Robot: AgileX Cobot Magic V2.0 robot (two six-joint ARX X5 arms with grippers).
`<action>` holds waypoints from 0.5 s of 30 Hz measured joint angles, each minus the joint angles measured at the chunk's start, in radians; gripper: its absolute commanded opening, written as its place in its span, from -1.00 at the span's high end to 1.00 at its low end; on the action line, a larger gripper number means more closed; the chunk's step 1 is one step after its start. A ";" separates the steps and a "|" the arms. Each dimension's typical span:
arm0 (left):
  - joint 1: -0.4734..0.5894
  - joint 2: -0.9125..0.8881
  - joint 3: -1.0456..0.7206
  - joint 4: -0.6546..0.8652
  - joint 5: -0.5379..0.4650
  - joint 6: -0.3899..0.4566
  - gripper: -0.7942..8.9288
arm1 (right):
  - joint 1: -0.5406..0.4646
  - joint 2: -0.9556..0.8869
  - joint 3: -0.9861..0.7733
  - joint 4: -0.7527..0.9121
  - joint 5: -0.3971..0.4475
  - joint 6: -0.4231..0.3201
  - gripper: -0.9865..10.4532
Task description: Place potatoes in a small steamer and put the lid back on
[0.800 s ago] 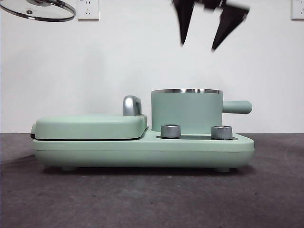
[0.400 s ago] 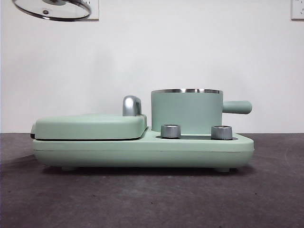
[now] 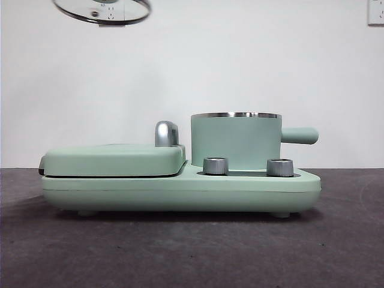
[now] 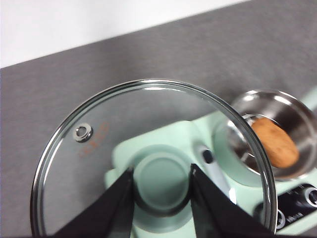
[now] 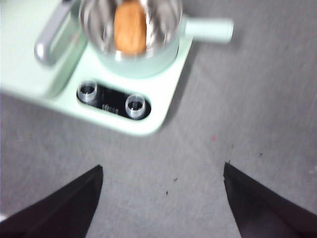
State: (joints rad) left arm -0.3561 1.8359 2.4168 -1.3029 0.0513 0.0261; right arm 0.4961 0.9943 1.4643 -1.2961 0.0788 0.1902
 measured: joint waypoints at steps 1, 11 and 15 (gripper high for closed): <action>-0.015 0.008 0.000 0.000 0.000 0.000 0.82 | 0.006 -0.044 -0.044 0.034 -0.002 0.001 0.17; -0.182 0.137 0.000 0.058 0.001 0.001 0.82 | 0.033 -0.383 -0.404 0.245 -0.080 0.036 0.17; -0.229 0.189 0.000 0.107 0.002 0.001 0.82 | 0.033 -0.422 -0.447 0.251 -0.081 0.051 0.17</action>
State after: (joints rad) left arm -0.5854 2.0251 2.4168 -1.1957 0.0536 0.0273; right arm 0.5293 0.5724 1.0172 -1.0454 -0.0021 0.2413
